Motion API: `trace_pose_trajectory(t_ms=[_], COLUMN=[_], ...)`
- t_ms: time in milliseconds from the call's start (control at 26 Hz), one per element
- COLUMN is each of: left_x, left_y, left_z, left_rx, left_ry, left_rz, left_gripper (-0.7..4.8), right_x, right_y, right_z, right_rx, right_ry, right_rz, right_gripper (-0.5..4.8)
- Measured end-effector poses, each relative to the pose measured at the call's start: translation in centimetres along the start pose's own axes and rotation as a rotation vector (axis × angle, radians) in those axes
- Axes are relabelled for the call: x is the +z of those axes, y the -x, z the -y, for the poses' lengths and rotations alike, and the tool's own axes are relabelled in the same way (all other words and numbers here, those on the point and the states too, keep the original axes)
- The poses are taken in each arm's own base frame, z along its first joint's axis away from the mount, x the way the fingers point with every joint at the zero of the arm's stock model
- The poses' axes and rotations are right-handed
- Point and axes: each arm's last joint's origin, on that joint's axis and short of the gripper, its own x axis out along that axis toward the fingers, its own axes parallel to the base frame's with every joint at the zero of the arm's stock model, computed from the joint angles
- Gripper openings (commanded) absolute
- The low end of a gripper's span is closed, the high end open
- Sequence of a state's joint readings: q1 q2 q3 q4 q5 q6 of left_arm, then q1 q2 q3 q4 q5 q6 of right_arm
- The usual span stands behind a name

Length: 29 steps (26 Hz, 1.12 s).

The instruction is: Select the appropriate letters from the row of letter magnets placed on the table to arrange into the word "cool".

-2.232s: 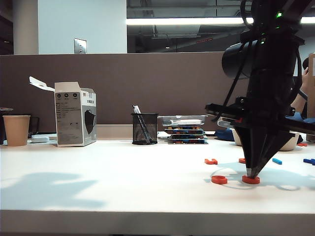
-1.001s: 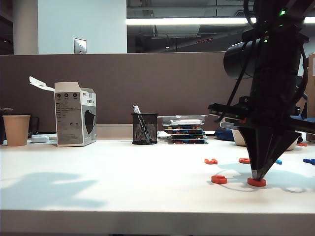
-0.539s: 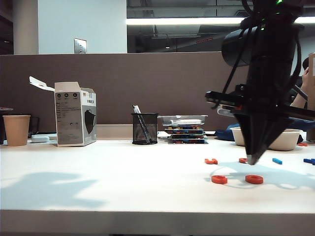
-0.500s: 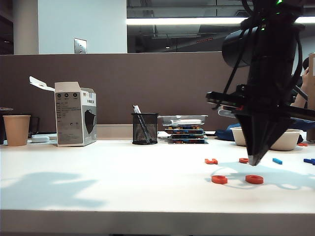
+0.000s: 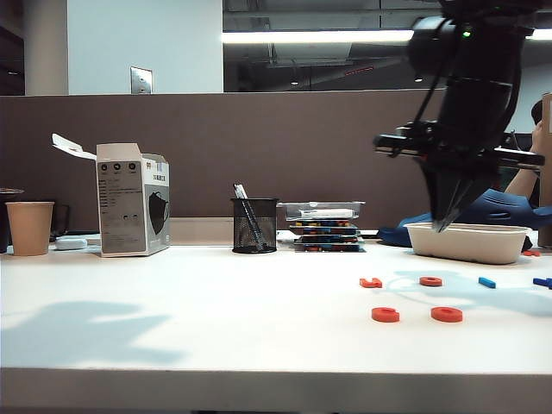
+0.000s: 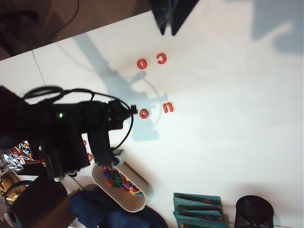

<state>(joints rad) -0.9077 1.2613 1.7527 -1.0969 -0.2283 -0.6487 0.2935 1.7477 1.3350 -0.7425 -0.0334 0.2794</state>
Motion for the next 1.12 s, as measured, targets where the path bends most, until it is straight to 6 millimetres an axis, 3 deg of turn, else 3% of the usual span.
trace_pose_trajectory(t_ms=[269, 500, 808, 1116], left_x=[0.0, 0.0, 0.0, 0.0], left_y=[0.0, 0.0, 0.0, 0.0], left_z=[0.0, 0.0, 0.0, 0.0], left_rx=[0.0, 0.0, 0.0, 0.0], left_ry=[0.0, 0.0, 0.0, 0.0], left_rz=[0.0, 0.0, 0.0, 0.0], left_gripper=[-0.03, -0.03, -0.03, -0.03], right_x=[1.8, 2.0, 2.3, 2.2], right_y=[-2.8, -5.2, -6.5, -6.5], right_z=[2.7, 2.8, 3.0, 3.0], right_rx=[0.066, 0.108, 0.113, 0.11], right_ry=[-0.087, -0.097, -0.1, -0.104], right_rz=[-0.059, -0.105, -0.107, -0.126], right_gripper=[-0.06, -0.06, -0.06, -0.06])
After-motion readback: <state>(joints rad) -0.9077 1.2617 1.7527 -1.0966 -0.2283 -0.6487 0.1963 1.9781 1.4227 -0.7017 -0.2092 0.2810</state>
